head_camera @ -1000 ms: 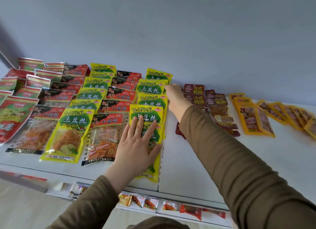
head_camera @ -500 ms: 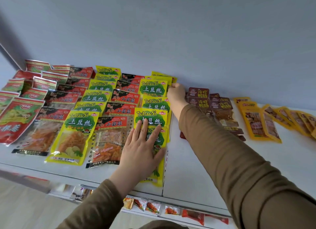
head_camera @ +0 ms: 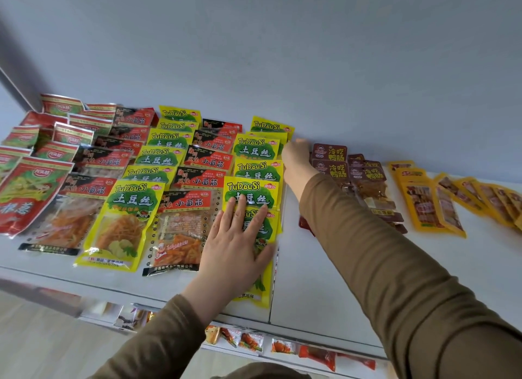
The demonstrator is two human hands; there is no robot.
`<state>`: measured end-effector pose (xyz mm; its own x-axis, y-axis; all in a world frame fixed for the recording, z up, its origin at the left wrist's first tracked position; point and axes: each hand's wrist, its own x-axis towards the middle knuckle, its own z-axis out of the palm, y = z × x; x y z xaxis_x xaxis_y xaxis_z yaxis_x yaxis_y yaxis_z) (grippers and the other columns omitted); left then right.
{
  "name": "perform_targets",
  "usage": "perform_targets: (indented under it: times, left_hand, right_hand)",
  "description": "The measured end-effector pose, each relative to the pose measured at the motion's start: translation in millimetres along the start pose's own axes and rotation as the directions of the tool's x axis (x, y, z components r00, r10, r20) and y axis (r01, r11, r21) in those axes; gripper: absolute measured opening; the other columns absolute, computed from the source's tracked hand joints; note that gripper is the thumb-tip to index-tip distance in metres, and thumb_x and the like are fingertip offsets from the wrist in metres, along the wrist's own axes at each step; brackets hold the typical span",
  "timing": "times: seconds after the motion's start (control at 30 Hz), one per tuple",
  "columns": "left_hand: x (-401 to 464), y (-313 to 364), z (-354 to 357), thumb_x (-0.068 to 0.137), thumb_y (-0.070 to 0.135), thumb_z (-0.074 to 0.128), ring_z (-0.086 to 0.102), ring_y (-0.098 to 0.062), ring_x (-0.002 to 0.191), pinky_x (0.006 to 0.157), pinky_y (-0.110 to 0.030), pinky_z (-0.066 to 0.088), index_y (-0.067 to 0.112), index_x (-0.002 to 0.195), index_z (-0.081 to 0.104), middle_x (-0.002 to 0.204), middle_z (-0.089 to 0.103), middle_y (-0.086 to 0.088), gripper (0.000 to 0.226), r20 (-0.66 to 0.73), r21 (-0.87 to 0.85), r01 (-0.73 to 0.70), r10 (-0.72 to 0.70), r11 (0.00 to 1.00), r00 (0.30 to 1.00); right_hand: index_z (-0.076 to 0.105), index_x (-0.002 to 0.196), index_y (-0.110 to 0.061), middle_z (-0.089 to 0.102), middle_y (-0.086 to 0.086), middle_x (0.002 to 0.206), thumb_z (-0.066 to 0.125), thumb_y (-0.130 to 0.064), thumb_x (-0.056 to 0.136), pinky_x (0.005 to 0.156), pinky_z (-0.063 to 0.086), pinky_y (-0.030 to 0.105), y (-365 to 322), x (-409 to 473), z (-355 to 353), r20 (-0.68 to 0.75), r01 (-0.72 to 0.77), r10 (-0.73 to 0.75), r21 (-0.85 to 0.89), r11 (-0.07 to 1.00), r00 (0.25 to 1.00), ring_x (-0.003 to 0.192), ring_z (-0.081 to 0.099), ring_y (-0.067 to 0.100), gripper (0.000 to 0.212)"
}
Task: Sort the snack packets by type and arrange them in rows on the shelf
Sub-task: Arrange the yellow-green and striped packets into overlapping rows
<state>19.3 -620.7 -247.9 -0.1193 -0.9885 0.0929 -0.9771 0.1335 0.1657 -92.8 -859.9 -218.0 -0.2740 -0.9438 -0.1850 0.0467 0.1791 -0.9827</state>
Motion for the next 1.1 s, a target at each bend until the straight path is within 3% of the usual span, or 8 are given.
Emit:
perform_targets:
  times: [0.17, 0.37, 0.6, 0.73, 0.87, 0.97, 1.03, 1.1]
  left_hand:
    - [0, 0, 0, 0.095, 0.076, 0.007, -0.025, -0.025, 0.155, 0.125, -0.042, -0.013, 0.045, 0.160, -0.012, 0.170, -0.019, -0.003, 0.074, -0.001, -0.001, 0.000, 0.000, 1.000, 1.000]
    - [0, 0, 0, 0.096, 0.076, 0.008, -0.024, -0.025, 0.155, 0.123, -0.040, -0.015, 0.045, 0.160, -0.010, 0.170, -0.018, -0.003, 0.074, -0.008, 0.003, 0.000, 0.000, 1.000, 1.000]
    - [-1, 1, -1, 0.096, 0.075, 0.009, -0.023, -0.026, 0.155, 0.124, -0.041, -0.014, 0.044, 0.160, -0.010, 0.170, -0.017, -0.004, 0.074, -0.006, 0.014, -0.002, 0.002, 1.000, 1.000]
    - [0, 0, -4, 0.094, 0.076, 0.004, -0.023, -0.026, 0.155, 0.125, -0.042, -0.012, 0.044, 0.160, -0.009, 0.171, -0.016, -0.004, 0.075, 0.009, 0.011, -0.006, 0.006, 1.000, 1.000]
    - [4, -7, -11, 0.095, 0.077, 0.005, -0.024, -0.026, 0.155, 0.127, -0.046, -0.009, 0.044, 0.161, -0.008, 0.171, -0.014, -0.005, 0.075, 0.027, 0.039, -0.035, 0.034, 0.999, 0.999]
    - [4, -8, -22, 0.096, 0.080, 0.009, -0.018, -0.027, 0.157, 0.128, -0.049, -0.006, 0.046, 0.161, 0.000, 0.172, -0.006, -0.005, 0.074, 0.026, 0.080, -0.062, 0.060, 0.995, 0.998]
    - [-1, -5, -32, 0.096, 0.080, 0.015, 0.000, -0.027, 0.159, 0.129, -0.050, 0.003, 0.046, 0.161, 0.015, 0.172, 0.012, -0.004, 0.073, -0.025, 0.089, -0.072, 0.074, 0.993, 0.997]
    - [-13, -4, -40, 0.099, 0.075, 0.027, 0.027, -0.025, 0.154, 0.126, -0.049, 0.019, 0.041, 0.156, 0.037, 0.164, 0.037, -0.001, 0.067, -0.128, 0.024, -0.055, 0.057, 0.998, 0.990]
  right_hand:
    - [0.056, 0.091, -0.012, 0.047, 0.011, 0.087, 0.055, -0.009, 0.098, 0.066, 0.036, 0.031, -8, 10, 3, 0.118, -0.130, 0.139, -0.081, 0.988, 0.983, 0.073, 0.045, 0.019, 0.008]
    - [0.039, 0.144, 0.006, 0.051, 0.017, 0.144, 0.078, -0.017, 0.087, 0.109, 0.045, 0.040, 0, 8, 6, 0.195, -0.041, 0.072, -0.157, 0.987, 0.978, 0.131, 0.053, 0.028, 0.073]
    - [0.032, 0.144, 0.002, 0.048, 0.018, 0.144, 0.075, -0.005, 0.088, 0.107, 0.047, 0.047, 5, 8, 5, 0.248, 0.114, -0.021, -0.368, 0.923, 0.969, 0.128, 0.053, 0.030, 0.071]
    - [0.042, 0.137, -0.003, 0.058, 0.015, 0.129, 0.073, -0.001, 0.088, 0.068, 0.055, 0.030, 6, 11, 1, 0.242, 0.161, -0.075, -0.355, 0.921, 0.967, 0.092, 0.064, 0.019, 0.058]
    - [0.048, 0.132, -0.003, 0.062, 0.015, 0.124, 0.074, -0.008, 0.089, 0.065, 0.053, 0.025, 7, 7, -2, 0.224, 0.126, -0.064, -0.276, 0.953, 0.973, 0.104, 0.067, 0.027, 0.051]
    - [0.048, 0.137, -0.003, 0.058, 0.014, 0.131, 0.066, -0.022, 0.096, 0.076, 0.051, 0.015, -8, -14, -12, 0.159, 0.293, -0.249, -0.402, 0.868, 0.955, 0.110, 0.061, 0.026, 0.049]
    - [0.047, 0.141, -0.007, 0.053, 0.011, 0.138, 0.060, -0.025, 0.099, 0.104, 0.044, 0.030, -19, -37, -25, 0.181, 0.480, -0.452, -0.472, 0.739, 0.873, 0.125, 0.052, 0.024, 0.048]
    - [0.055, 0.133, -0.012, 0.058, 0.005, 0.131, 0.056, -0.023, 0.101, 0.104, 0.046, 0.040, -28, -69, -42, 0.266, 0.669, -0.619, -0.397, 0.628, 0.739, 0.120, 0.055, 0.018, 0.034]
